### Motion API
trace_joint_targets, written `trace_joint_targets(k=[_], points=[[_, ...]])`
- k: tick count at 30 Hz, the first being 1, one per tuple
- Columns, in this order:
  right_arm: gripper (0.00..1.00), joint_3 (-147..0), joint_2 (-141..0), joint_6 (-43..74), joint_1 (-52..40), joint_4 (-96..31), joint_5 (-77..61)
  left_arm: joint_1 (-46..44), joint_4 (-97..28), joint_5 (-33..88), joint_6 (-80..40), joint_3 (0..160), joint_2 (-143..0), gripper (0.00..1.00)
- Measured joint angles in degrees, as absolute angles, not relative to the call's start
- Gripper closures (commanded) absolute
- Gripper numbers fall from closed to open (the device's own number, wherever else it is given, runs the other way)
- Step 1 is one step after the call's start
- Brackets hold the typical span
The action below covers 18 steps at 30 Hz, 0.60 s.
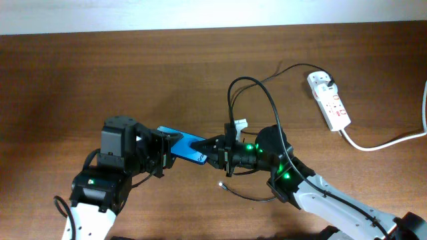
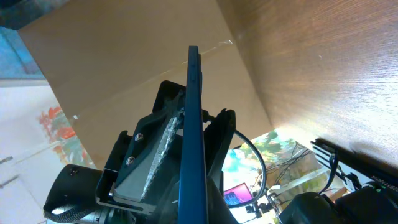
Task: Plug charger to phone and switch on socket
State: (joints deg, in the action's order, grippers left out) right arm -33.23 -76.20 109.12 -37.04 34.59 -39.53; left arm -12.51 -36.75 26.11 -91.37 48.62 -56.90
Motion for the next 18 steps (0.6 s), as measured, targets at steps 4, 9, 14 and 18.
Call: trace_joint_targets(k=[4, 9, 14, 18], points=[[0.94, -33.4, -76.2, 113.5, -36.6, 35.2, -38.4, -12.6, -33.6, 25.7, -90.6, 48.4, -56.9, 0.92], [0.91, -33.5, -76.2, 114.0, -36.6, 35.1, -38.1, -12.8, -33.3, 24.6, -94.2, 48.4, -56.9, 1.00], [0.87, -33.6, -76.2, 113.1, -36.5, 35.2, -37.6, -12.8, -32.2, 24.4, -96.7, 48.3, -56.9, 1.00], [0.71, -34.0, -76.2, 111.2, -36.3, 35.5, -37.1, -12.8, -29.2, 24.1, -97.4, 47.9, -56.9, 1.00]])
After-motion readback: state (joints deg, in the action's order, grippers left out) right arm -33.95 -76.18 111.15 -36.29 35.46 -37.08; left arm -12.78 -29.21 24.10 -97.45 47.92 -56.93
